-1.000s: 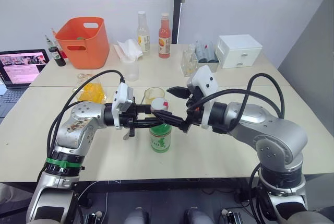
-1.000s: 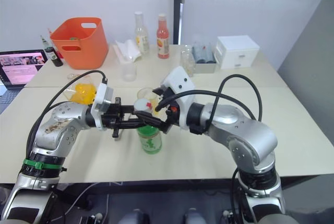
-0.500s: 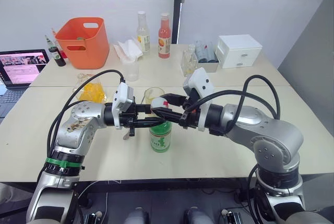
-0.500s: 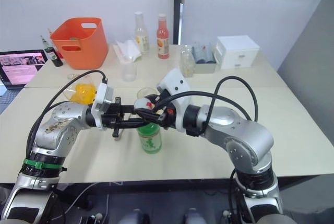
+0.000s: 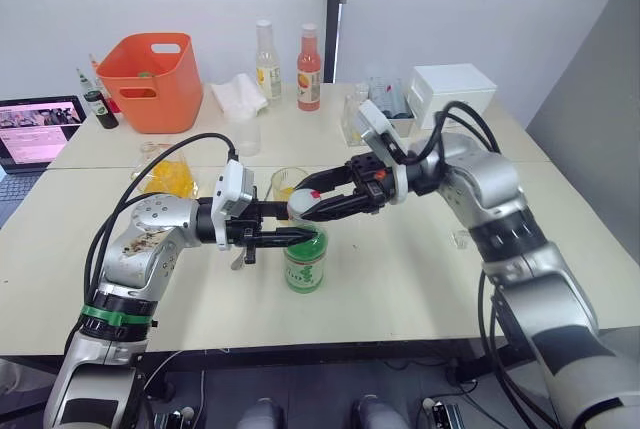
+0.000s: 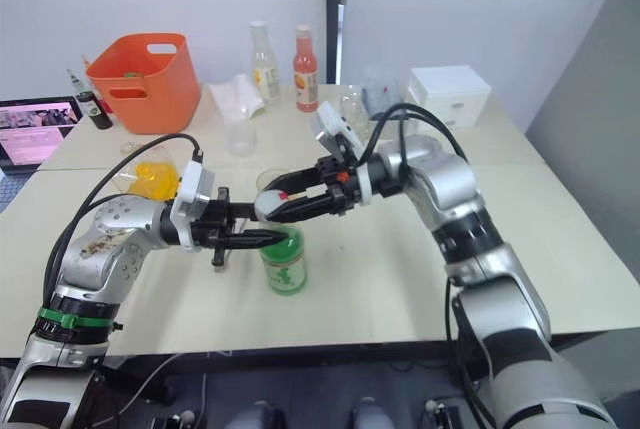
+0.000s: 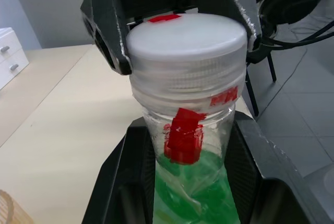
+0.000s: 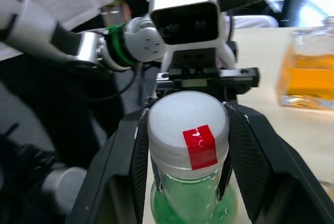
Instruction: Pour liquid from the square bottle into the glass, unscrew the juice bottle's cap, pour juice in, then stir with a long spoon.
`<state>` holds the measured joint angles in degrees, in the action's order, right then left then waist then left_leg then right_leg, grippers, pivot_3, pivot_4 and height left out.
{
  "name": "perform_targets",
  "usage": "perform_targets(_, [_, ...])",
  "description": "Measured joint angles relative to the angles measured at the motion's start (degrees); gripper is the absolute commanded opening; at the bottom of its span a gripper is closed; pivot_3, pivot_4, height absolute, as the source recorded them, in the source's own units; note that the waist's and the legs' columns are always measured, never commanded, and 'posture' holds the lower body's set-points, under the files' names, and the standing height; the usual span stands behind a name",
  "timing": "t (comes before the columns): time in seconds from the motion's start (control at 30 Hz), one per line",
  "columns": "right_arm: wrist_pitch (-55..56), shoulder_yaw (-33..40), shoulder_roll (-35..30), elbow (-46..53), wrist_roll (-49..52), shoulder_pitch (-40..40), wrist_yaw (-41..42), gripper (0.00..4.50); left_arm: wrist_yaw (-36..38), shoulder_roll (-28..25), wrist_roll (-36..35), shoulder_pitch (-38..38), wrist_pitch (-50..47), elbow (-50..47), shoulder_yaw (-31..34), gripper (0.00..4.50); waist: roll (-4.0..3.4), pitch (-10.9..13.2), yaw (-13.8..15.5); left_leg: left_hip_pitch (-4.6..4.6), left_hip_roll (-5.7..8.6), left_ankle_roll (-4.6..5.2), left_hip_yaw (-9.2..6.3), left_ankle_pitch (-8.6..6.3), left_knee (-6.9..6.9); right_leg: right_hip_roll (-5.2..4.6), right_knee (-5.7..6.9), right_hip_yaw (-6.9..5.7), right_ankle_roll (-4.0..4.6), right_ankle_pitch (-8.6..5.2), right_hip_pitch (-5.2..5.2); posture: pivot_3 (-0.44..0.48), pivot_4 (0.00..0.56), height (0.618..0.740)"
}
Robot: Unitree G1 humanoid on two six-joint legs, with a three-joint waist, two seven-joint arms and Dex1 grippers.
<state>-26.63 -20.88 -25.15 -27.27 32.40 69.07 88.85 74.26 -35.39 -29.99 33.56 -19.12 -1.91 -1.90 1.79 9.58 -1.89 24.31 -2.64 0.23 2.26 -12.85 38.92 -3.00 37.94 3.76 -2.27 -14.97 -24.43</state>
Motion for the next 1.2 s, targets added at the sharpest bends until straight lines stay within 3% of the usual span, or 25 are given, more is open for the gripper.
perform_targets(0.13, [3.84, -3.82, 0.46, -5.72, 2.32, 3.09, 0.96, 1.68, -0.66, -0.30, -0.38, -0.48, -0.38, -0.01, 0.60, 1.38, 0.00, 0.00, 0.03, 0.01, 0.04, 0.00, 0.00, 0.00, 0.01, -0.09, 0.00, -0.03, 0.00, 0.00, 0.01, 0.000, 0.150, 0.715])
perform_targets(0.2, [4.81, -4.92, 0.44, -7.04, 3.14, 3.82, 1.02, 2.71, -0.86, -0.39, -0.41, -0.54, -0.57, -0.01, 0.70, 1.38, 0.00, 0.00, -0.01, -0.01, 0.04, -0.01, 0.00, 0.00, 0.01, -0.09, 0.03, -0.03, 0.00, 0.00, 0.00, 0.000, 0.150, 0.715])
perform_targets(0.37, [4.23, -1.78, 0.36, -7.22, 4.74, 4.08, 0.93, 4.43, -0.72, -0.40, -0.33, -0.67, -0.46, -0.65, 0.43, 1.38, 0.00, 0.00, 0.04, -0.02, 0.03, -0.01, -0.01, 0.00, 0.01, -0.08, 0.05, -0.03, 0.00, 0.00, 0.00, 0.000, 0.150, 0.715])
perform_targets(0.47, [0.97, 3.68, -1.30, -1.62, 4.97, 1.68, -0.11, 4.43, -0.67, -0.36, -0.36, -0.79, -0.16, -0.84, 0.30, 1.38, 0.00, 0.00, 0.38, -0.01, 0.03, -0.01, -0.02, 0.00, 0.00, -0.09, 0.04, -0.03, 0.00, 0.00, 0.01, 0.000, 0.150, 0.715])
perform_targets(0.63, [-8.90, 11.66, -5.79, 21.99, 7.50, -13.41, -12.55, 4.43, -0.86, -0.19, -0.46, -0.89, 0.40, -0.63, 0.19, 1.38, 0.00, 0.00, 1.00, 0.00, 0.04, -0.01, -0.03, -0.01, 0.00, -0.15, 0.04, -0.06, 0.00, 0.00, -0.01, 0.000, 0.150, 0.715])
perform_targets(0.73, [-16.52, 14.21, -6.27, 38.74, 7.86, -21.39, -26.78, 4.43, -1.13, -0.19, -0.37, -0.88, 0.43, -0.28, 0.29, 1.38, -0.01, -0.01, 0.61, -0.05, 0.01, -0.01, -0.05, 0.00, 0.00, -0.11, 0.12, -0.03, 0.00, 0.00, -0.03, 0.000, 0.150, 0.715])
perform_targets(0.87, [-26.11, 18.02, -3.20, 52.89, 8.88, -25.13, -45.31, 4.43, -1.34, -0.18, -0.36, -0.92, 0.46, -0.05, 0.27, 1.38, 0.00, -0.01, 0.69, -0.10, 0.02, -0.01, -0.03, 0.00, 0.02, -0.08, 0.11, -0.04, 0.00, 0.00, 0.05, 0.000, 0.150, 0.715])
perform_targets(1.03, [-35.22, 18.88, 2.49, 60.68, 8.70, -27.96, -62.53, 4.43, -1.53, -0.12, -0.39, -0.93, 0.51, -0.04, 0.22, 1.38, 0.00, -0.01, 0.74, -0.06, 0.05, -0.01, 0.00, 0.00, 0.05, -0.10, 0.09, -0.02, 0.00, 0.00, 0.04, 0.000, 0.150, 0.715])
perform_targets(1.2, [-39.13, 18.94, 4.30, 64.24, 9.13, -27.94, -68.85, 4.43, -1.48, -0.11, -0.43, -0.89, 0.52, 0.23, 0.21, 1.38, 0.00, -0.01, 0.70, -0.08, 0.04, -0.01, -0.01, 0.00, 0.04, -0.08, 0.06, -0.02, 0.00, 0.00, 0.06, 0.000, 0.150, 0.715])
